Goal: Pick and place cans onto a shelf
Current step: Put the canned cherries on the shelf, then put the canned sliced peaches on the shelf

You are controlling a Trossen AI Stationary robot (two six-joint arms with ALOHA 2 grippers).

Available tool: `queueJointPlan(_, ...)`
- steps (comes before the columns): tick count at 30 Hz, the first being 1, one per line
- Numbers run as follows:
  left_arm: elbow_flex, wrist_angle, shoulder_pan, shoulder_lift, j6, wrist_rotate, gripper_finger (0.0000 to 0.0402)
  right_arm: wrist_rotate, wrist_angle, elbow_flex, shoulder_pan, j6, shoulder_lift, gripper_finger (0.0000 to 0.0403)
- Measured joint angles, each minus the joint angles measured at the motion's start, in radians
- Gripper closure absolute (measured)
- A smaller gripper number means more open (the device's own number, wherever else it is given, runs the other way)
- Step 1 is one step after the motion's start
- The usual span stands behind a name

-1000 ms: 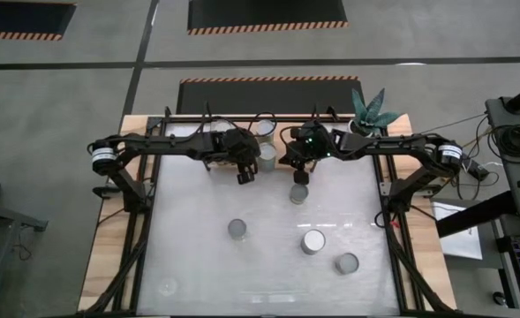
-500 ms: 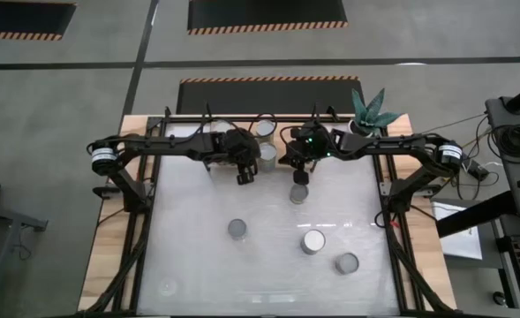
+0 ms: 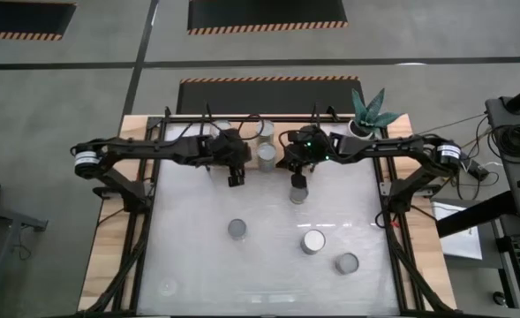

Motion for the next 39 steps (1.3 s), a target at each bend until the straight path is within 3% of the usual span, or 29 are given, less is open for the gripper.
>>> queueJointPlan(4,-0.055,0.117,0.0,-0.013,0.029,0.0,0.0402,0.015,0.068,0.0,0.0,0.025,0.035,0.039)
queueJointPlan(14,-0.059,0.122,0.0,-0.011,0.031,0.0,0.0402,0.231,0.044,0.0,-0.003,-0.013,0.04,0.039)
queueJointPlan(30,-0.059,0.117,-0.002,-0.019,0.03,0.0,0.0402,0.254,0.007,0.0,0.0,0.051,-0.014,0.039)
queueJointPlan(34,-0.061,0.06,-0.016,-0.079,0.018,-0.003,0.0402,0.27,-0.042,-0.001,0.007,0.061,-0.047,0.039)
queueJointPlan(39,-0.077,0.095,-0.093,-0.242,0.055,-0.003,0.0402,0.269,-0.091,-0.001,0.068,0.134,-0.145,0.039)
